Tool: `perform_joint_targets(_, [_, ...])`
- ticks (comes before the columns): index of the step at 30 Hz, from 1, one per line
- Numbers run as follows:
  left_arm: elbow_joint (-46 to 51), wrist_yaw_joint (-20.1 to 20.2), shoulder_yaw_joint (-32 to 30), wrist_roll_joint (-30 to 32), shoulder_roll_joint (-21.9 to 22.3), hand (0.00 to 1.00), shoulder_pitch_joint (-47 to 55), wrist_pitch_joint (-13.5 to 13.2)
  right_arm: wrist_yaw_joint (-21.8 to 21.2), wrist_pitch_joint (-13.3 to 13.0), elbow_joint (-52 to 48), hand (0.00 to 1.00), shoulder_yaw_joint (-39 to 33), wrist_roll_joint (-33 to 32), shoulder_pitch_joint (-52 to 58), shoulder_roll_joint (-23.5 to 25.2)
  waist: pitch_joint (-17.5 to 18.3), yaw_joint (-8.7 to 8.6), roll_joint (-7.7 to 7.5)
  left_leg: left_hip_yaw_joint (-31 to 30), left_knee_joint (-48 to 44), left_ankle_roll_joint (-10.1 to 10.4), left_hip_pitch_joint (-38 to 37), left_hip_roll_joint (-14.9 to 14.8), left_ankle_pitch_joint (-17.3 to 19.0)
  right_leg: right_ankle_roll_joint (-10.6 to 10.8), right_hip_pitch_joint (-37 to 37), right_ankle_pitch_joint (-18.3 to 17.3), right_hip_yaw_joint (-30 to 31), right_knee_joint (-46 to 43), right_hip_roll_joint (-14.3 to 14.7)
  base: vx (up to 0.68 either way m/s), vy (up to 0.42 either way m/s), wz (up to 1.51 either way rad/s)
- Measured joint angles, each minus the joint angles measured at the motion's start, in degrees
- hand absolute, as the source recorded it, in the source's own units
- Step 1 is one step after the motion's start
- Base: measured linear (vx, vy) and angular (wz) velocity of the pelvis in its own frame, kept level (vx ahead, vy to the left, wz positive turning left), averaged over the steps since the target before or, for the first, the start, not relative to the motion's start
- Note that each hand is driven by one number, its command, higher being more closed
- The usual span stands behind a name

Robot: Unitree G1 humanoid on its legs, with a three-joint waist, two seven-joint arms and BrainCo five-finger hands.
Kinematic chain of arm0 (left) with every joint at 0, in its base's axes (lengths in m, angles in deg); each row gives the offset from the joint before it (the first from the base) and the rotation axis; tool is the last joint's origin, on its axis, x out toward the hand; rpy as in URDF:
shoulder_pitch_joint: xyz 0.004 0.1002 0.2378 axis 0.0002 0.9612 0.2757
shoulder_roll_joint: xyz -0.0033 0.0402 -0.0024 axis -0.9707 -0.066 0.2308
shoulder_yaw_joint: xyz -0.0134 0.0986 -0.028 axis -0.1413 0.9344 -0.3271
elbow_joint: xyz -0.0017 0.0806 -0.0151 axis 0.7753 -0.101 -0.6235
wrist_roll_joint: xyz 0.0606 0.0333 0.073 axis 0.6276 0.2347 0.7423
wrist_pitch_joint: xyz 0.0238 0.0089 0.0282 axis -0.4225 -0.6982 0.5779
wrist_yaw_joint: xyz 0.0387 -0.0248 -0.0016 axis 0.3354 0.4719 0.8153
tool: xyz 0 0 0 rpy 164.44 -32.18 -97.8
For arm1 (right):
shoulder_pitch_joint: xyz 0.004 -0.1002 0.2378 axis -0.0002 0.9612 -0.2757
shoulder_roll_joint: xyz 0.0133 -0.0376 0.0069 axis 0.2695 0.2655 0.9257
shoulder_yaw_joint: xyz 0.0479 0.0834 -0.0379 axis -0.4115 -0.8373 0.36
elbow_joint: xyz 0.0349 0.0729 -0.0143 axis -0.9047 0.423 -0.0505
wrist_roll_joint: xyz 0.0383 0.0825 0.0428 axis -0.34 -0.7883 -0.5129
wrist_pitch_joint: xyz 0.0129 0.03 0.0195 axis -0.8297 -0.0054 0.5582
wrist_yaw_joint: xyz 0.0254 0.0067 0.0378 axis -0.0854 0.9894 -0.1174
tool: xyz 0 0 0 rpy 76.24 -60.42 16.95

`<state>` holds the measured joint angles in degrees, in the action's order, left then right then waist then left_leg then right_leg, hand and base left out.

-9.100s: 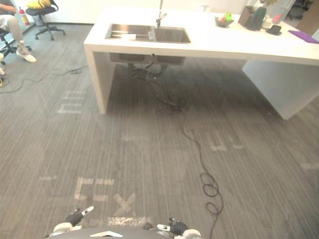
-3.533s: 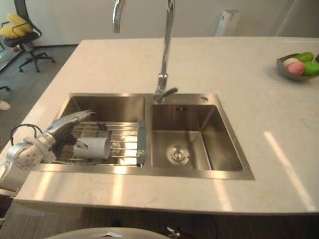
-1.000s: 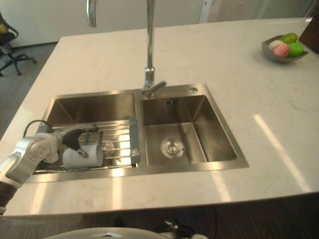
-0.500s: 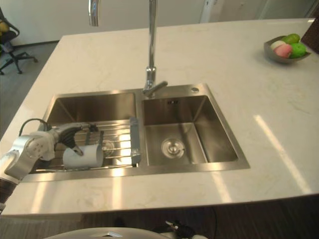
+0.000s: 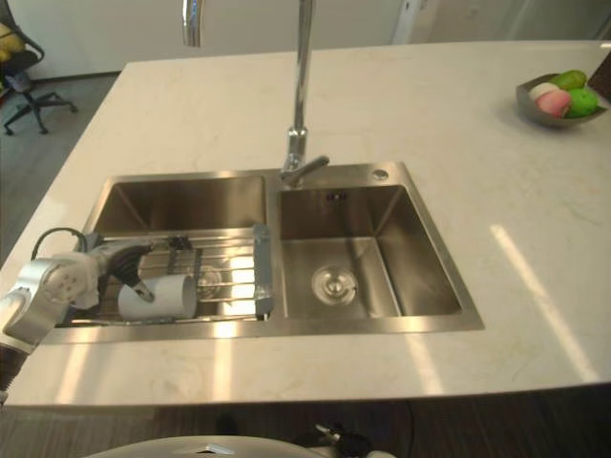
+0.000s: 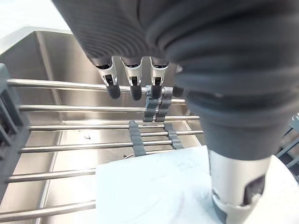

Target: Walk over to the sink, pick up the cup, carry it to the dishwasher, place the cup inside the dishwasher, then close the dishwasher door

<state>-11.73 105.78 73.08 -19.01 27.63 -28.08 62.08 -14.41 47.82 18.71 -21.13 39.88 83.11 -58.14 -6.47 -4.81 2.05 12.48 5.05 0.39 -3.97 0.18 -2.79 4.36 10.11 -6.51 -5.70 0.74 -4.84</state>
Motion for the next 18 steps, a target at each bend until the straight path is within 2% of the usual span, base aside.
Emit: perform_joint_targets(18, [0.2,0.4,-0.1,1.2,0.0,0.00,3.4,0.1,0.0,0.1,-1.5,0.00,1.2,0.0,0.1,0.1,-0.3,0.57,-0.50,-0.1,0.0,-0.2,0.1,0.4,0.1,0.3,0.0,-0.2,-0.2,0.0,-0.4,0.00,0.000,0.00])
